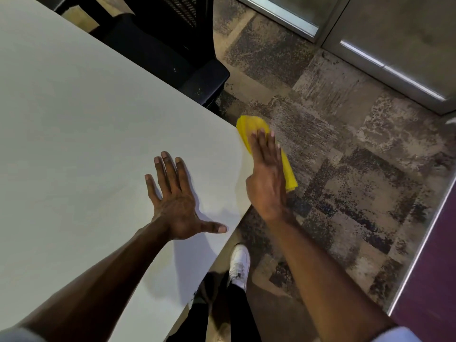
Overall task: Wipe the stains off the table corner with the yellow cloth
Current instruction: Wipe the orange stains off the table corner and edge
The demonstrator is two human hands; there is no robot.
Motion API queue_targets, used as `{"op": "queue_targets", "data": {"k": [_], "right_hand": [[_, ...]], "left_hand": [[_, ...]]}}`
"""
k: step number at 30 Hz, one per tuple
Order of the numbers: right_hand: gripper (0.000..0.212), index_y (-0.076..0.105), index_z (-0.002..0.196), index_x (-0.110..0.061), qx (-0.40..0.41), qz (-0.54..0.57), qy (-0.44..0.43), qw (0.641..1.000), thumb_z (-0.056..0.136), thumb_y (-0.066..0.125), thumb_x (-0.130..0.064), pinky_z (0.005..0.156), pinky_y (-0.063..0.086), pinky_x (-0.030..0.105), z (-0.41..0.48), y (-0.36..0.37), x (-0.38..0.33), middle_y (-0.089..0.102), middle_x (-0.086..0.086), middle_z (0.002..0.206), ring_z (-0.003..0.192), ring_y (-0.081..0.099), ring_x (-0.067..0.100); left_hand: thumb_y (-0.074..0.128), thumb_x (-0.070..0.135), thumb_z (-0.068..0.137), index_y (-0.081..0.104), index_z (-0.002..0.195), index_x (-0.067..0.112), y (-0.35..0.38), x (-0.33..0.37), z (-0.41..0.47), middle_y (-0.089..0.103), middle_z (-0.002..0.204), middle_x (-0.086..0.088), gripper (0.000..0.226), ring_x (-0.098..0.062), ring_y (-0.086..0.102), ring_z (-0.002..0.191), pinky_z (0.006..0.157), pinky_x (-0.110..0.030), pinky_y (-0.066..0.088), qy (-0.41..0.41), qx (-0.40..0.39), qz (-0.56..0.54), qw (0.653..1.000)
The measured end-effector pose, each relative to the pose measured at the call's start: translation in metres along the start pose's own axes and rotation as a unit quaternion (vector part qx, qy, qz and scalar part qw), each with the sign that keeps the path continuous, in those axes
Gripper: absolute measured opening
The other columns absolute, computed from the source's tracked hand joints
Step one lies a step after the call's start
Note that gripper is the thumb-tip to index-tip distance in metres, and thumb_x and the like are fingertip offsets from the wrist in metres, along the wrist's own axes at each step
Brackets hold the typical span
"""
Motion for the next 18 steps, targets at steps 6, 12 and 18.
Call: {"op": "queue_targets", "data": {"k": [6,12,18], "right_hand": [[0.095,0.022,0.165,-0.008,-0.005,0.003,-0.02,1.0,0.076,0.043,0.016,0.133,0.015,0.052,-0.056,0.005,-0.022,0.012,0.013,0.176,0.164,0.0,0.035],[0.103,0.019,0.166,-0.016,-0.04,0.034,-0.032,0.998,0.075,0.053,0.018,0.133,0.017,0.052,-0.113,0.022,-0.036,0.009,0.002,0.177,0.165,-0.003,0.026],[0.095,0.025,0.165,-0.009,-0.015,0.013,-0.003,1.0,0.077,0.048,0.021,0.134,0.012,0.051,-0.011,-0.001,-0.009,0.016,0.013,0.175,0.164,0.002,0.034]], "left_hand": [[0.036,0.124,0.027,-0.048,0.154,0.009,0.0,0.0,-0.001,-0.059,0.16,-0.018,0.191,-0.038,-0.053,0.151,0.126,-0.073,-0.018,0.005,-0.003,0.001,1.0],[0.027,0.124,0.025,-0.049,0.153,0.008,0.001,0.0,0.0,-0.058,0.16,-0.02,0.189,-0.04,-0.053,0.151,0.127,-0.074,-0.017,0.003,-0.004,0.004,1.0],[0.042,0.122,0.029,-0.053,0.151,0.01,0.0,0.001,-0.001,-0.061,0.158,-0.016,0.19,-0.037,-0.055,0.15,0.126,-0.073,-0.018,-0.004,-0.01,0.006,1.0]]}}
Point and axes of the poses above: each hand's wrist, its own z-axis towards the middle knuckle, its own y-axis out of the palm, x = y × z, the point moved 4 cm from there along z, towards the middle knuckle
